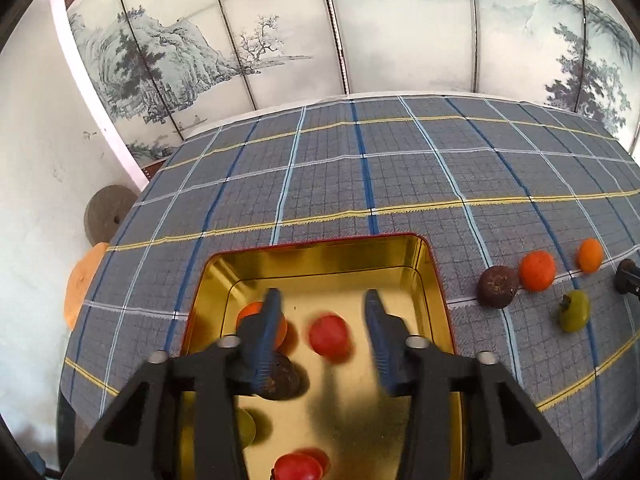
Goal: Organize fruits
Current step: 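Lower the red tomato into the tin box and open the left gripper, then carry the brown fruit into the tin box and open the right gripper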
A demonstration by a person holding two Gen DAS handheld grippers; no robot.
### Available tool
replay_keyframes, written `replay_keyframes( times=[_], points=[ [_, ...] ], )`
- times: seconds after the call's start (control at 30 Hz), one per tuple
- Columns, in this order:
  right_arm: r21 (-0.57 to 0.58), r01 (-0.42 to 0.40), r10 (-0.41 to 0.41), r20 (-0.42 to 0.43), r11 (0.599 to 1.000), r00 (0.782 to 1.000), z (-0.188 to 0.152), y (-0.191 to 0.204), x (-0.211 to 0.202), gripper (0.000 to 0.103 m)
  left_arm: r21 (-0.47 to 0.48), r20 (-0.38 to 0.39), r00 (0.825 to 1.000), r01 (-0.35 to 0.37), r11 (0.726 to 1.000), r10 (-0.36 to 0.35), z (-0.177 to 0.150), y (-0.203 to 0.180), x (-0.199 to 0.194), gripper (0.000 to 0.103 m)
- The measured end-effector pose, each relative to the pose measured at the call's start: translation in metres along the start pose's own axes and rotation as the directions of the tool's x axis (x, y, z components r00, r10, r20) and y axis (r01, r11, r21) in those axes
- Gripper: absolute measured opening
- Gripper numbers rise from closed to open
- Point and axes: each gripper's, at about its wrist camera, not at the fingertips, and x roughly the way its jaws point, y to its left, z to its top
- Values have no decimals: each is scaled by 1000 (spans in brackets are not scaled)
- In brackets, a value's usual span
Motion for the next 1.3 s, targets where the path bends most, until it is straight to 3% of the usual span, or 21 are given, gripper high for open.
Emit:
replay_keyframes(
  times=[0.07, 0.13, 0.33, 0.83, 1.0, 1.3],
  points=[
    [1, -1, 1, 0, 1000, 1000, 0, -1, 0, 32, 7, 23, 1000, -16, 1000, 15, 0, -2, -3, 72],
    [1, -1, 1, 0, 1000, 1000, 0, -1, -1, 32, 18, 41, 999, -28, 999, 27, -1, -5, -7, 73],
    [1, -1, 1, 0, 1000, 1000, 0, -1, 0, 32, 24, 58, 997, -50, 998, 48, -3, -11, -20, 74],
    [-6, 16, -16, 1, 1000, 1000, -1, 1, -1, 31, -119, 54, 990, -123, 985, 130, -42, 0, -68, 74],
    [-24, 32, -32, 8, 999, 999, -11, 8, -7, 32, -137, 43, 990, -128, 982, 135, -60, 3, -77, 74],
    [-54, -12, 13, 3, 998, 1000, -32, 35, -27, 32, -173, 3, 993, -117, 978, 119, -80, 12, -74, 74]
  ],
)
